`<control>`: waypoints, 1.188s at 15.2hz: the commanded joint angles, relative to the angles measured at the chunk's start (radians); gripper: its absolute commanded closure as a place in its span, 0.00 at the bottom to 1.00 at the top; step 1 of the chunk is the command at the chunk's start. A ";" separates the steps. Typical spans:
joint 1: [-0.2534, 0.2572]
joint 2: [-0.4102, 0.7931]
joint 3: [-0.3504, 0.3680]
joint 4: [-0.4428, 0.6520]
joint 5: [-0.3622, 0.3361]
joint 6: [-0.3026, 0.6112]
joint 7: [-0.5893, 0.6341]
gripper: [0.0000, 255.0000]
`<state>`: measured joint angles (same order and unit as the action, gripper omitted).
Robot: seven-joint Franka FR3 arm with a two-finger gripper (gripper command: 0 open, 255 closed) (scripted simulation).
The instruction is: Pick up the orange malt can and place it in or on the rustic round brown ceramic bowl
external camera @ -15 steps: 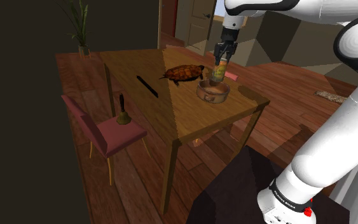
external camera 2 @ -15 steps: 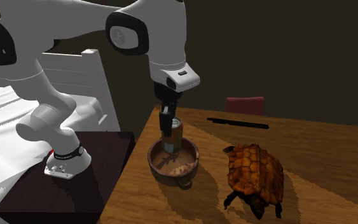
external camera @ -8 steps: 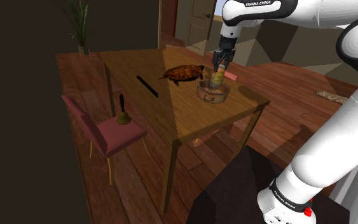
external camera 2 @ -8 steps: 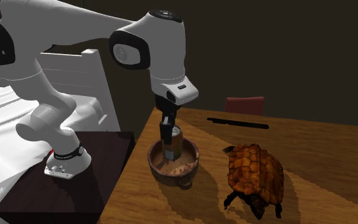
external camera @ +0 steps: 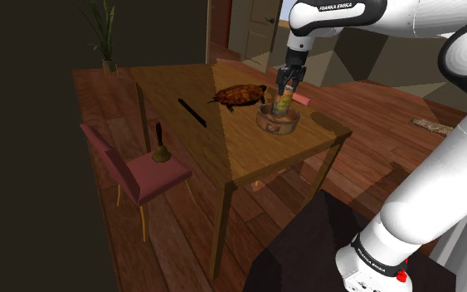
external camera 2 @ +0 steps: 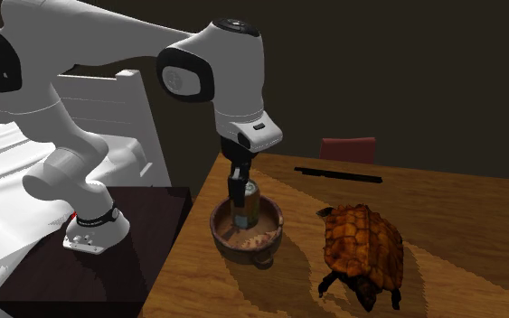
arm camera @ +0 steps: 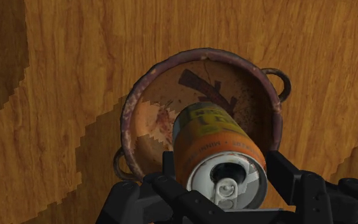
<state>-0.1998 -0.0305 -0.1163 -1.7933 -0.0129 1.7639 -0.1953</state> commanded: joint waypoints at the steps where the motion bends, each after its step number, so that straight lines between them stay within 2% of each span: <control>1: 0.000 0.000 0.000 0.000 0.000 0.000 0.000 0.00; 6: 0.000 0.000 0.000 0.000 0.000 0.000 0.000 0.00; 10: 0.000 0.013 0.000 0.144 0.002 -0.130 -0.001 0.00; 18: 0.000 0.013 0.000 0.144 0.002 -0.130 -0.001 0.00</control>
